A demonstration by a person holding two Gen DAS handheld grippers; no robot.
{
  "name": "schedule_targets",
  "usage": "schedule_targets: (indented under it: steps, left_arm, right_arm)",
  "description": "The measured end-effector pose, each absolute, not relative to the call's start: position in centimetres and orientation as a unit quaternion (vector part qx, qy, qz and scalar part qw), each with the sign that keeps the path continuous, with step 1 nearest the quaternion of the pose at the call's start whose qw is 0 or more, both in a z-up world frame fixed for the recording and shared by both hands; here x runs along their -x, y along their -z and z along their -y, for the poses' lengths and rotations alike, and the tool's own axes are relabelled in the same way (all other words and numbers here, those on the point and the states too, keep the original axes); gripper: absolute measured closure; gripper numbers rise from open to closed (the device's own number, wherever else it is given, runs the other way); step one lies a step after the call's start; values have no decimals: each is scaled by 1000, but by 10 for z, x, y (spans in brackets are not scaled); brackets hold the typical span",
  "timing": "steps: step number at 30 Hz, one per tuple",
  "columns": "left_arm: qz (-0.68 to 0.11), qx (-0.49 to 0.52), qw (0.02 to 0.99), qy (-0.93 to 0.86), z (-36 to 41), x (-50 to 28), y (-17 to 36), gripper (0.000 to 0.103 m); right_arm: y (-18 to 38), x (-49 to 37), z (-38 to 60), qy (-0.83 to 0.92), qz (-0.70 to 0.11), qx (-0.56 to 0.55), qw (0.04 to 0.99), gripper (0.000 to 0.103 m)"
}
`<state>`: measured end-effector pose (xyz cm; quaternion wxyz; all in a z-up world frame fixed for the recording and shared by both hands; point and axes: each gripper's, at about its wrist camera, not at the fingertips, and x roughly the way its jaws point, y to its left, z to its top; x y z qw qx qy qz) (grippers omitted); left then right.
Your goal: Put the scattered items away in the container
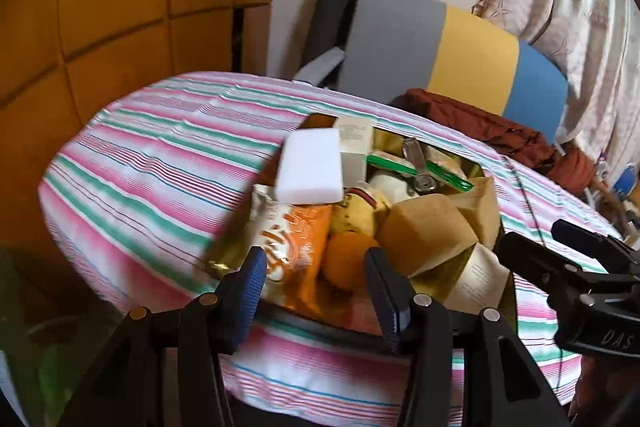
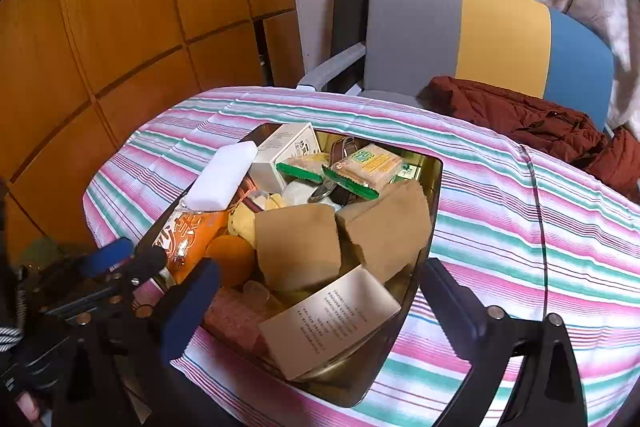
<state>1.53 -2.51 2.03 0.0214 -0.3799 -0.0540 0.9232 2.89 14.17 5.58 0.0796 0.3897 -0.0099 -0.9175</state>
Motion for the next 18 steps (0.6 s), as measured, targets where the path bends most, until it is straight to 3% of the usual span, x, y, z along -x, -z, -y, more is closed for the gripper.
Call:
schedule_targets:
  steps: [18]
  left_arm:
    - [9,383,-33,-923,21,-33,-38,51]
  right_arm:
    - [-60,-44,-129,924,19,-376,61,0]
